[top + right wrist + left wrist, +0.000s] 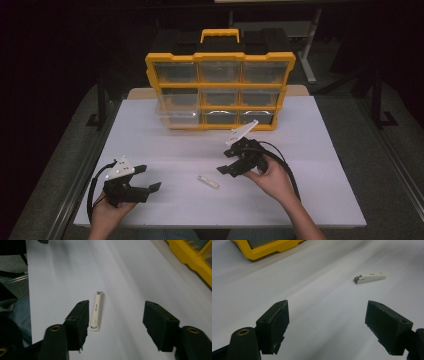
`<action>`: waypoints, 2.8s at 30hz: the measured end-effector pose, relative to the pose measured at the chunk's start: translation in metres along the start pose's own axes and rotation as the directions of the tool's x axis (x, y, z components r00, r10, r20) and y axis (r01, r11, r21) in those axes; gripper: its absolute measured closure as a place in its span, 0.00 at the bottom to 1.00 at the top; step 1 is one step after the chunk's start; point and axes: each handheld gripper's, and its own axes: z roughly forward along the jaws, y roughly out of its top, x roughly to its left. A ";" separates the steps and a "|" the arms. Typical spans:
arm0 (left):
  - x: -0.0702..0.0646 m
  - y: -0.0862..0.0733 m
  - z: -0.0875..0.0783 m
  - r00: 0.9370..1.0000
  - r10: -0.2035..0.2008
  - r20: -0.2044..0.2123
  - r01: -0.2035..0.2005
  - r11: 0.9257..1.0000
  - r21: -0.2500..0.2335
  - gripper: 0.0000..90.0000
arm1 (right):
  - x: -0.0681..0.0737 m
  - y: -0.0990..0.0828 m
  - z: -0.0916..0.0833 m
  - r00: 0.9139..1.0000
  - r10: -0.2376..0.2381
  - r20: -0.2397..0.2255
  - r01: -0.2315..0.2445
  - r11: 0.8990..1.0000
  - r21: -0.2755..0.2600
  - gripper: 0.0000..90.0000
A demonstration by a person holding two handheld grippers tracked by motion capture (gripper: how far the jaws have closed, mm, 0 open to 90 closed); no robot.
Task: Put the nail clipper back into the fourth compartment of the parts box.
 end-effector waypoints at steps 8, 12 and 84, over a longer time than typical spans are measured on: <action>-0.001 0.000 0.001 1.000 0.007 0.005 -0.007 1.000 0.001 0.21 | 0.006 0.007 0.030 0.998 -0.052 -0.019 0.053 0.996 0.068 0.52; 0.000 0.000 0.001 1.000 0.007 0.005 -0.007 1.000 0.004 0.21 | 0.009 0.009 0.047 0.997 -0.065 -0.041 0.069 0.993 0.092 0.56; 0.002 -0.001 0.002 1.000 -0.004 0.018 0.004 1.000 -0.005 0.21 | -0.012 0.034 0.039 0.965 -0.095 -0.244 0.113 0.992 0.060 0.84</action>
